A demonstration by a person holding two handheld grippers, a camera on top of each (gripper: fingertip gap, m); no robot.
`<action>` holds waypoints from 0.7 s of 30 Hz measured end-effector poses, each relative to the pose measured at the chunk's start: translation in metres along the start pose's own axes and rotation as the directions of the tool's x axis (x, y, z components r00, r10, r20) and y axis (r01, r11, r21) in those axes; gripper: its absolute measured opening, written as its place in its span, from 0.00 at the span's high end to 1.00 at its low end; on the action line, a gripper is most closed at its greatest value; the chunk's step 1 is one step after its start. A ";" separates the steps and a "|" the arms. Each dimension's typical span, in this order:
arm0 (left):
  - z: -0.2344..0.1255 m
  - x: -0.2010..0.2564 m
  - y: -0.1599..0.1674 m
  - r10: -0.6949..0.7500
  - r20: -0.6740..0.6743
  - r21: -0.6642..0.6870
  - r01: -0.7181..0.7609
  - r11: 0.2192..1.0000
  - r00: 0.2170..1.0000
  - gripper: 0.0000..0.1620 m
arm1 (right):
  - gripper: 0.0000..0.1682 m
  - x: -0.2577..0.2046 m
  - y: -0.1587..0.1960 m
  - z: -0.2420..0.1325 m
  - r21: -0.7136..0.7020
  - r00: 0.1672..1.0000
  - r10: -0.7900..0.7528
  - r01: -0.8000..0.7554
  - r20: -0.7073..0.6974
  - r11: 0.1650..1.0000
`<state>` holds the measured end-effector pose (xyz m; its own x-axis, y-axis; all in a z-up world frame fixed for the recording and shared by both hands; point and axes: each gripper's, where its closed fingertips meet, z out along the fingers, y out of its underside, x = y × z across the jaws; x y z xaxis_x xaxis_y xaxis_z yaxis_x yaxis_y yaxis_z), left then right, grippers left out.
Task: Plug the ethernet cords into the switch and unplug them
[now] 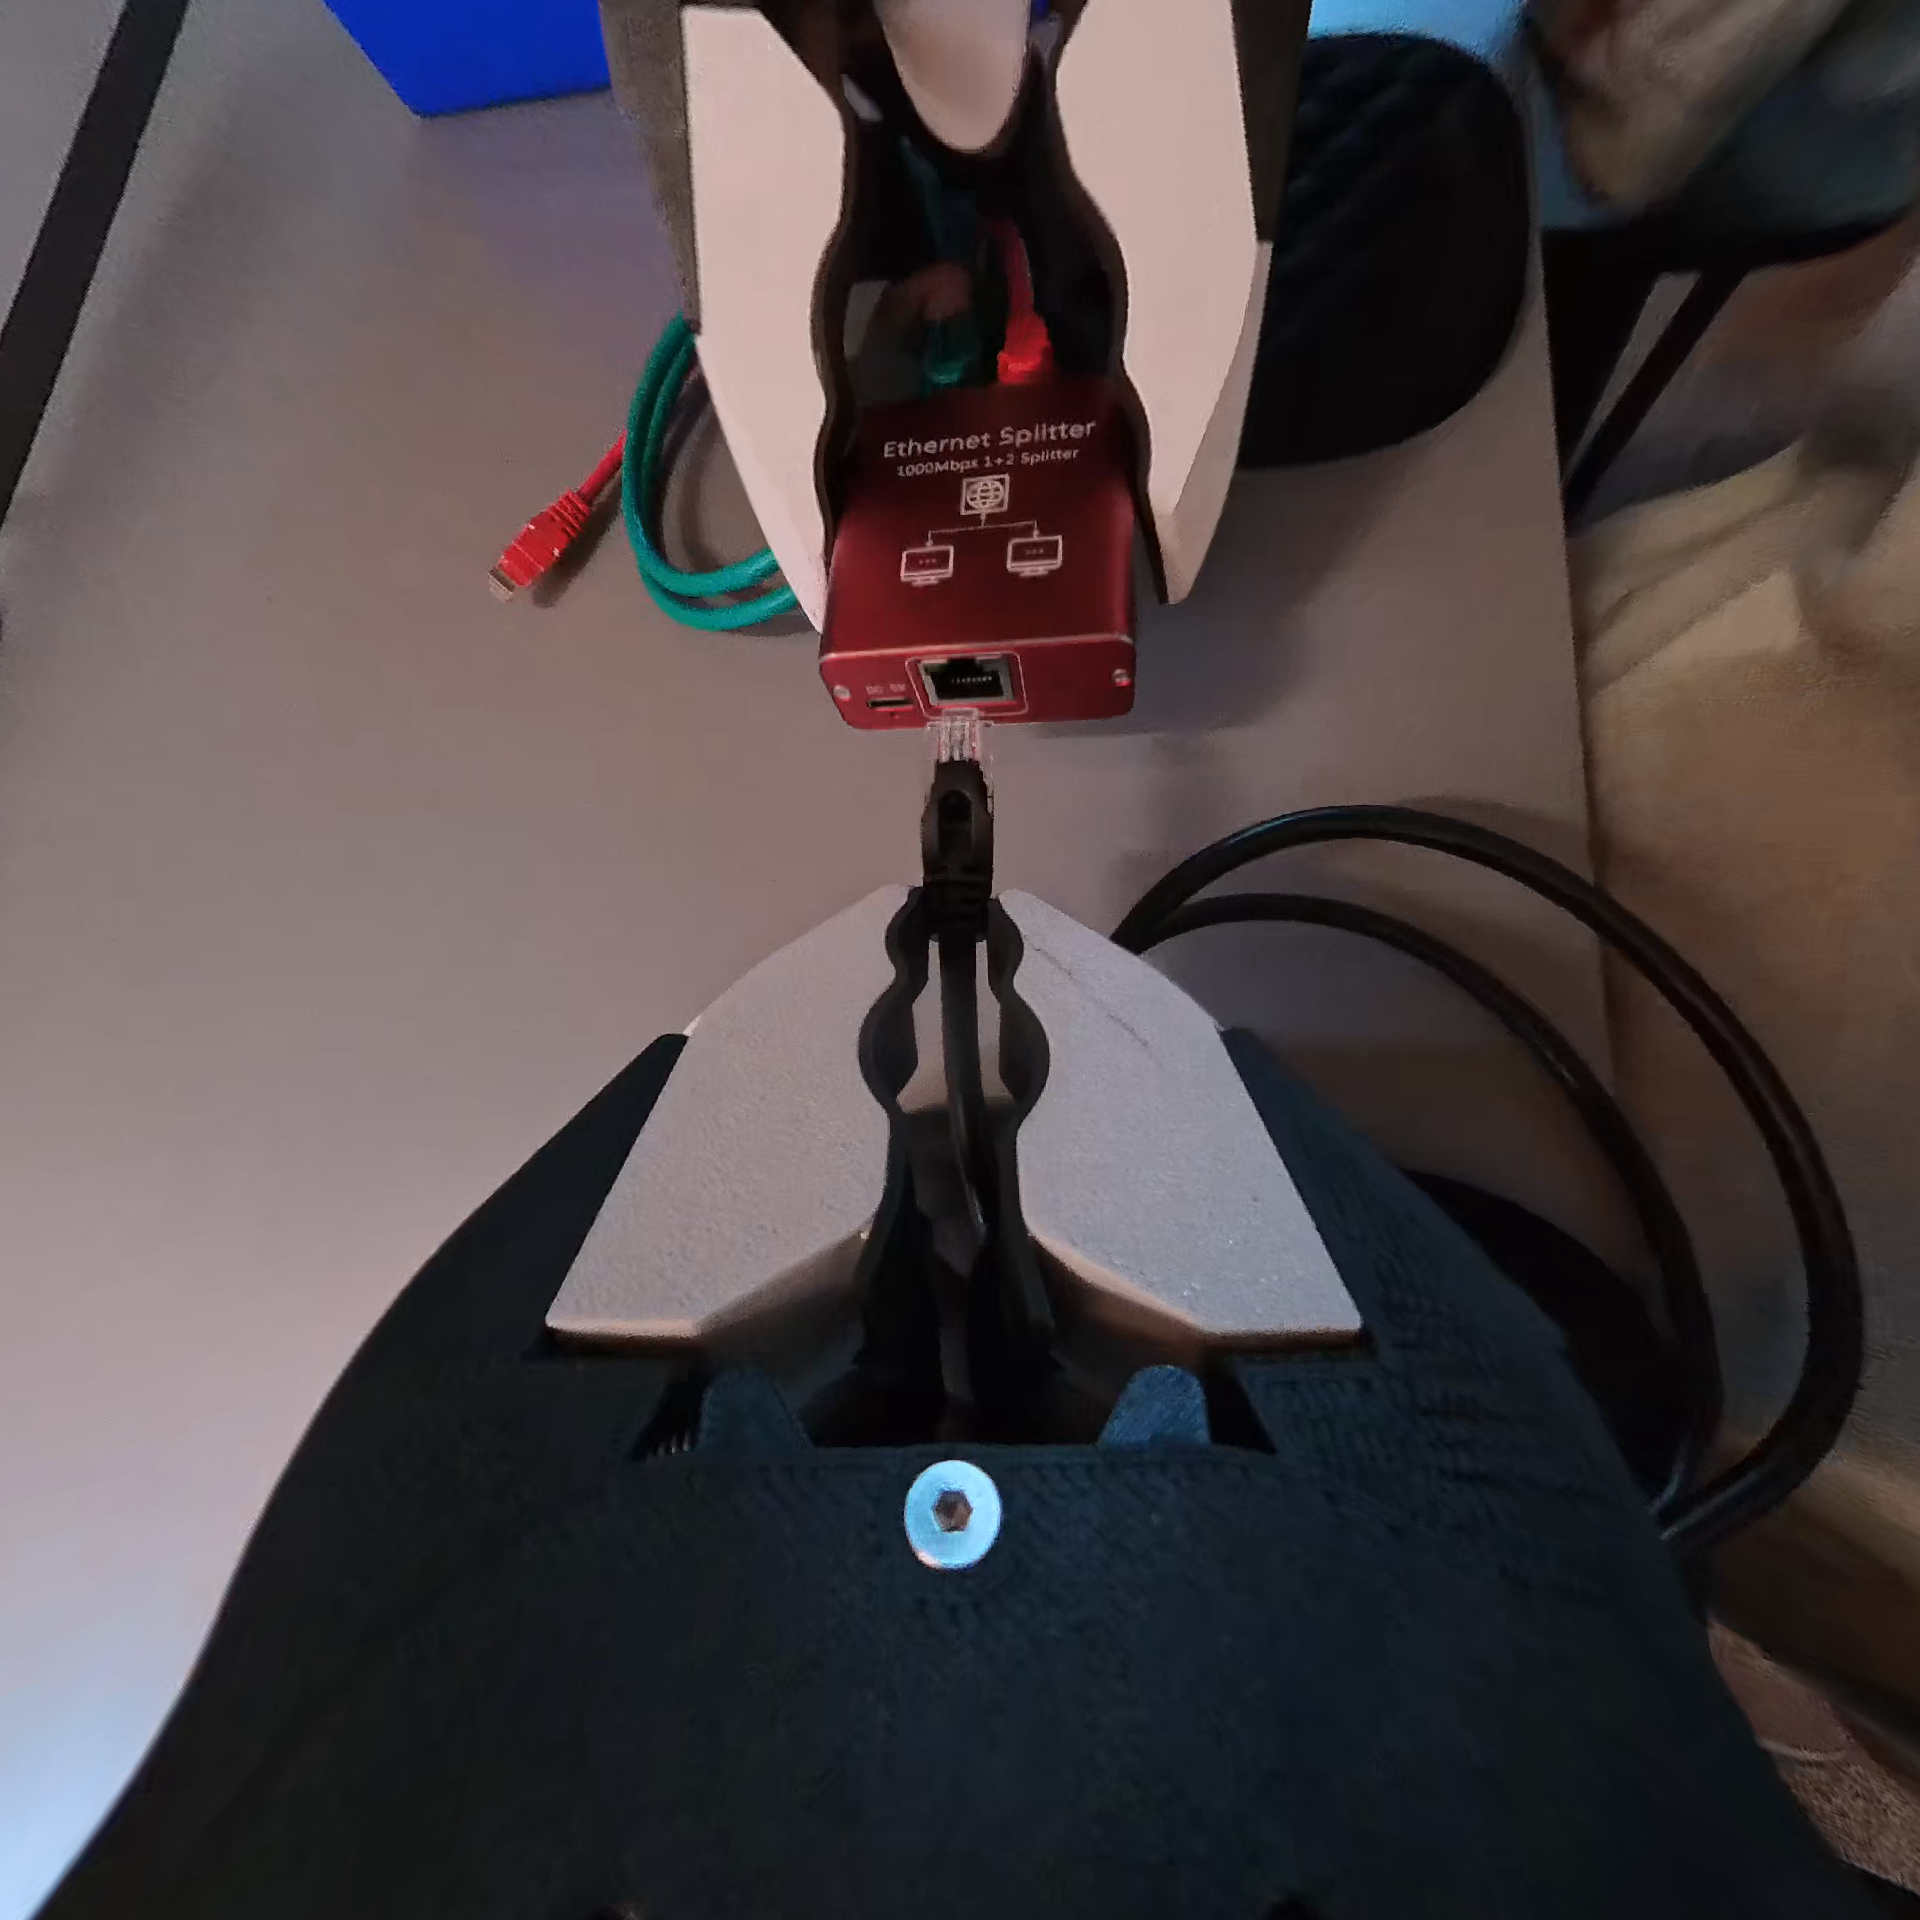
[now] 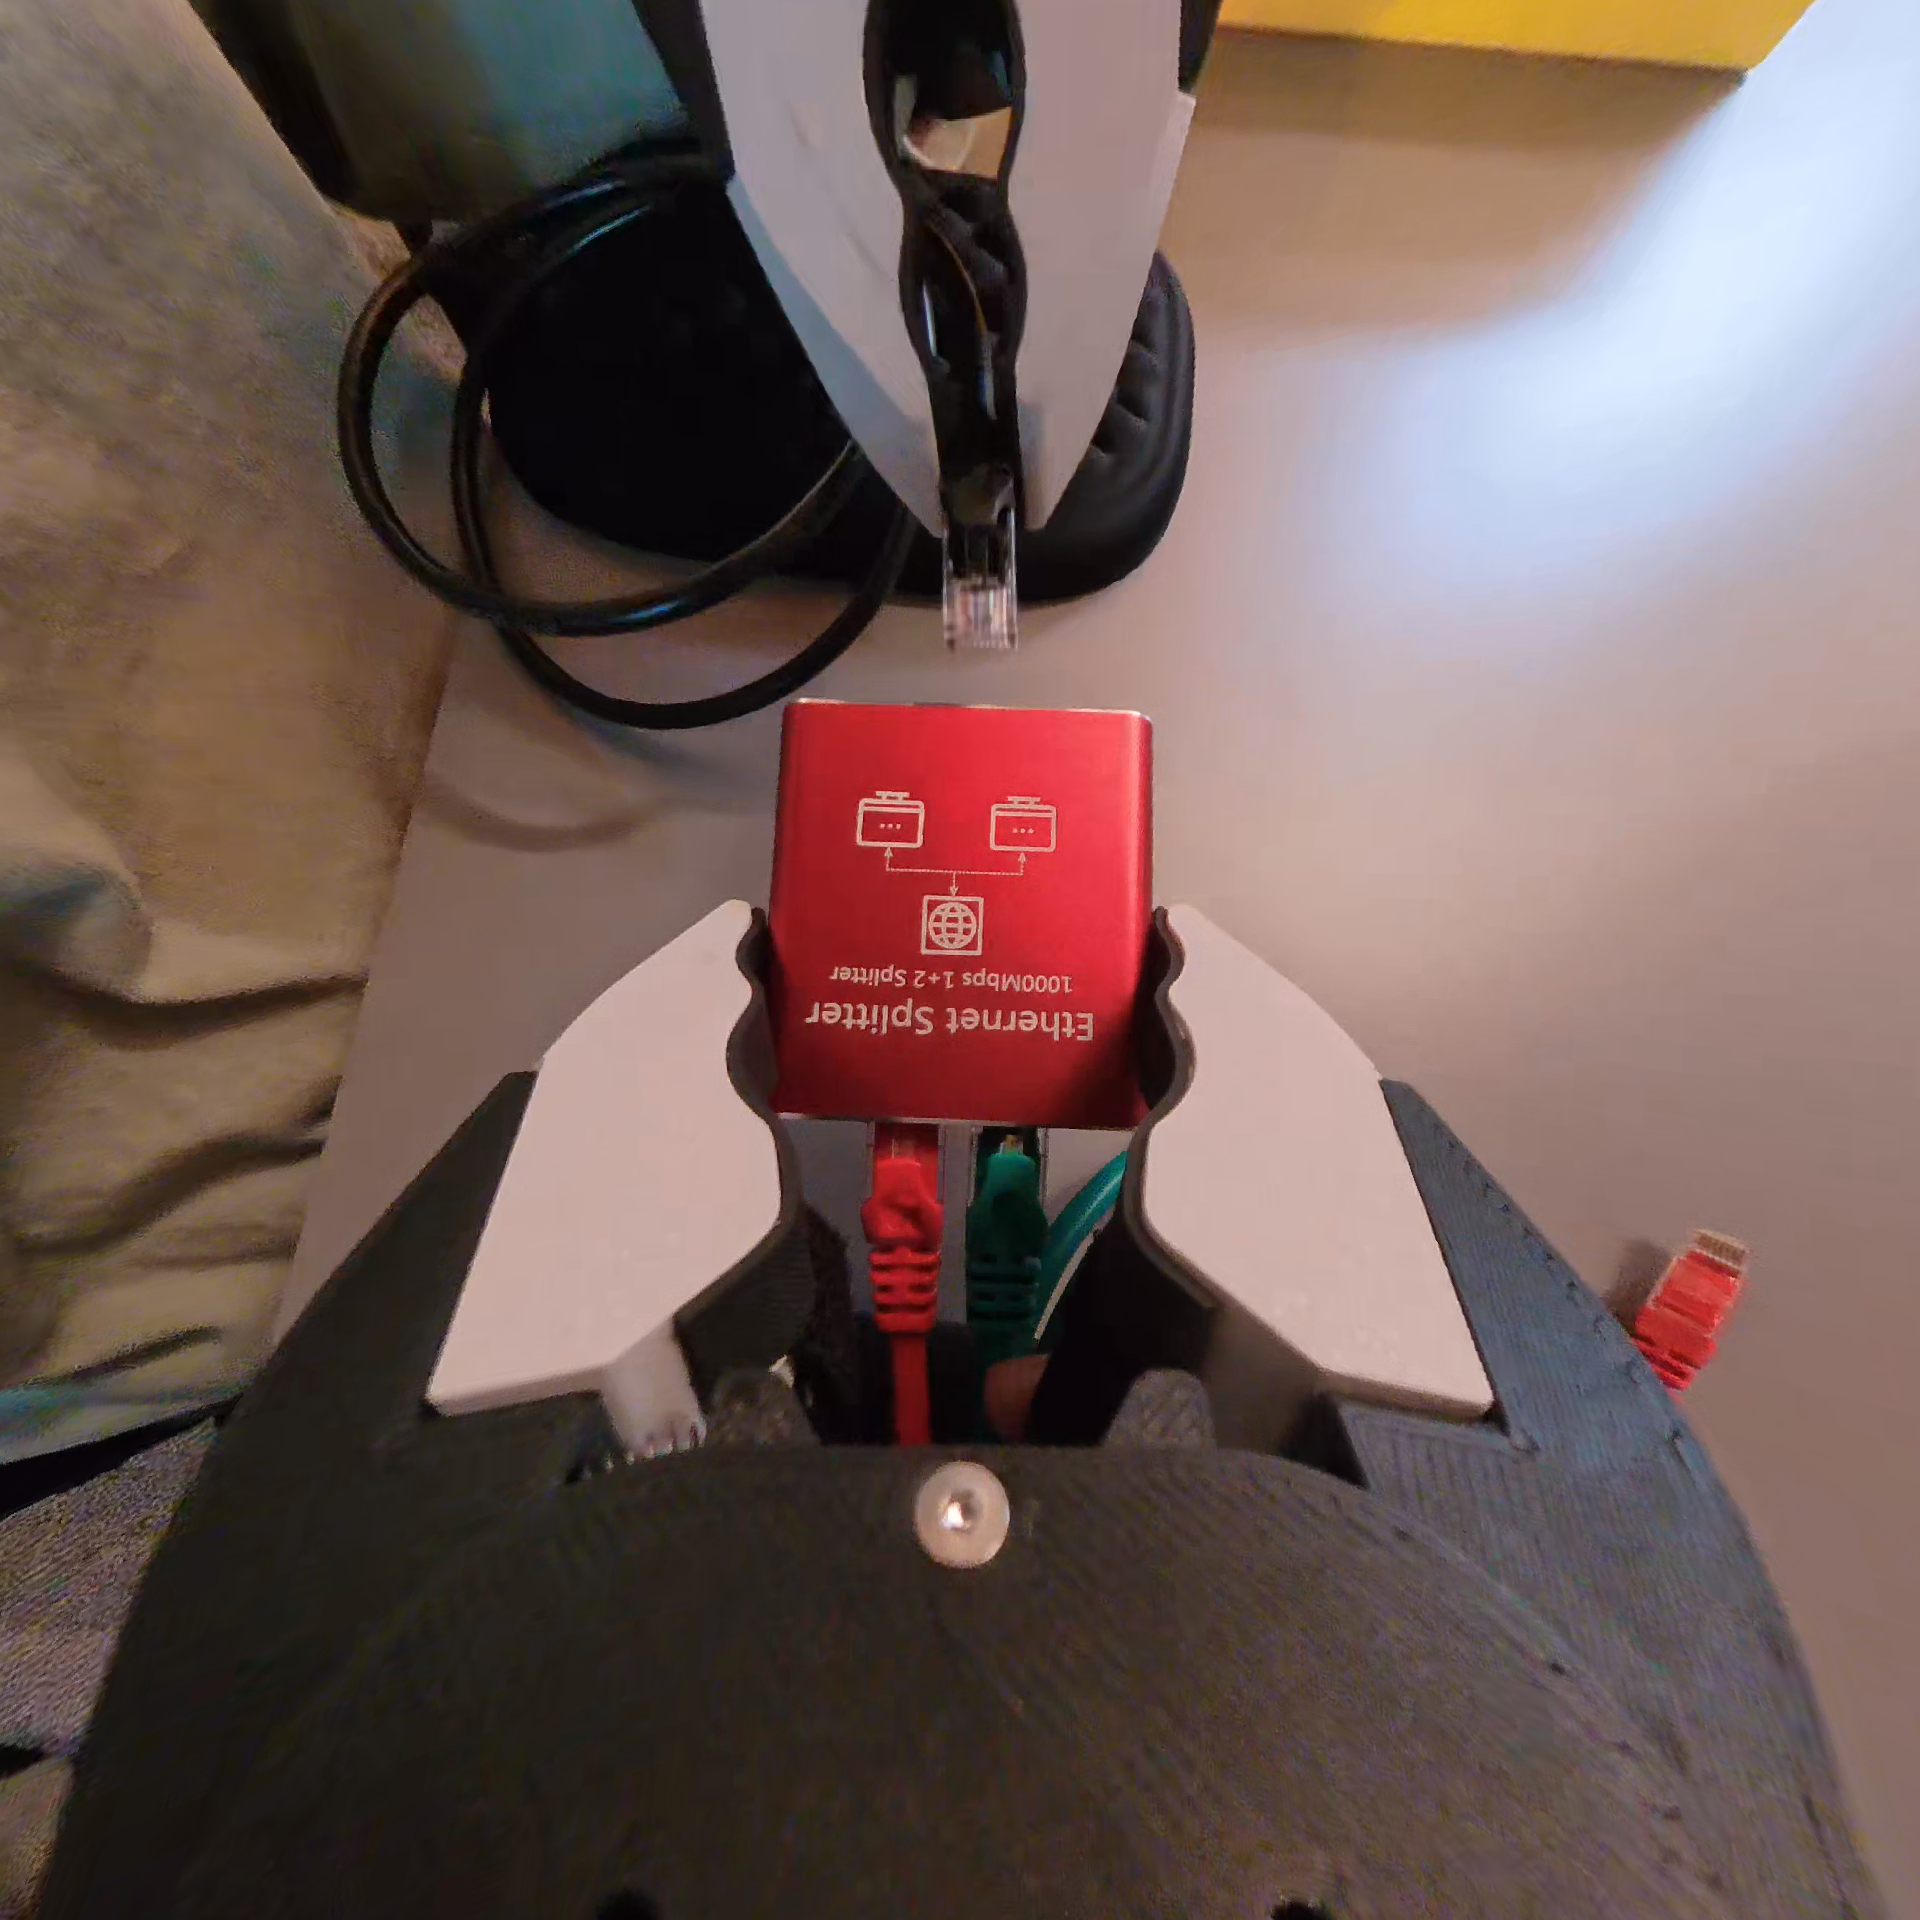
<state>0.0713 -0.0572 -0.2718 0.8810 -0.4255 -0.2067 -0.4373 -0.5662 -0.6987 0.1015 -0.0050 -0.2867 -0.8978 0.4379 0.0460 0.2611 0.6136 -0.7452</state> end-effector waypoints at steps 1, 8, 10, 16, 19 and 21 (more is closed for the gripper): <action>0.002 0.001 0.001 0.001 0.000 -0.015 -0.001 1.000 1.000 0.93 | 0.59 0.000 0.000 0.001 -0.016 1.000 -0.002 0.002 0.000 1.000; 0.008 0.003 0.003 0.014 -0.004 -0.042 -0.014 0.999 1.000 0.94 | 0.59 -0.004 -0.004 0.005 -0.032 1.000 -0.022 0.022 0.013 0.999; 0.010 0.003 0.004 0.007 -0.004 -0.056 -0.008 0.998 1.000 0.94 | 0.59 -0.004 -0.002 0.006 -0.038 1.000 -0.016 0.016 0.010 0.999; 0.014 0.006 0.006 -0.002 -0.025 -0.071 0.001 0.997 1.000 0.94 | 0.59 -0.004 0.005 0.010 -0.079 1.000 -0.007 0.006 -0.008 0.997; 0.014 0.009 0.004 -0.035 -0.055 -0.044 0.033 0.998 0.998 0.94 | 0.59 -0.004 0.006 0.010 -0.088 1.000 -0.011 0.010 -0.011 0.996; 0.015 0.009 0.004 -0.053 -0.064 -0.036 0.050 0.998 0.997 0.94 | 0.59 -0.004 0.006 0.010 -0.083 0.999 -0.026 0.024 -0.022 0.996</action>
<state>0.0799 -0.0524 -0.2865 0.8895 -0.4395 -0.1253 -0.3987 -0.6121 -0.6829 0.1027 -0.0098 -0.2981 -0.8964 0.4359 0.0798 0.2677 0.6762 -0.6864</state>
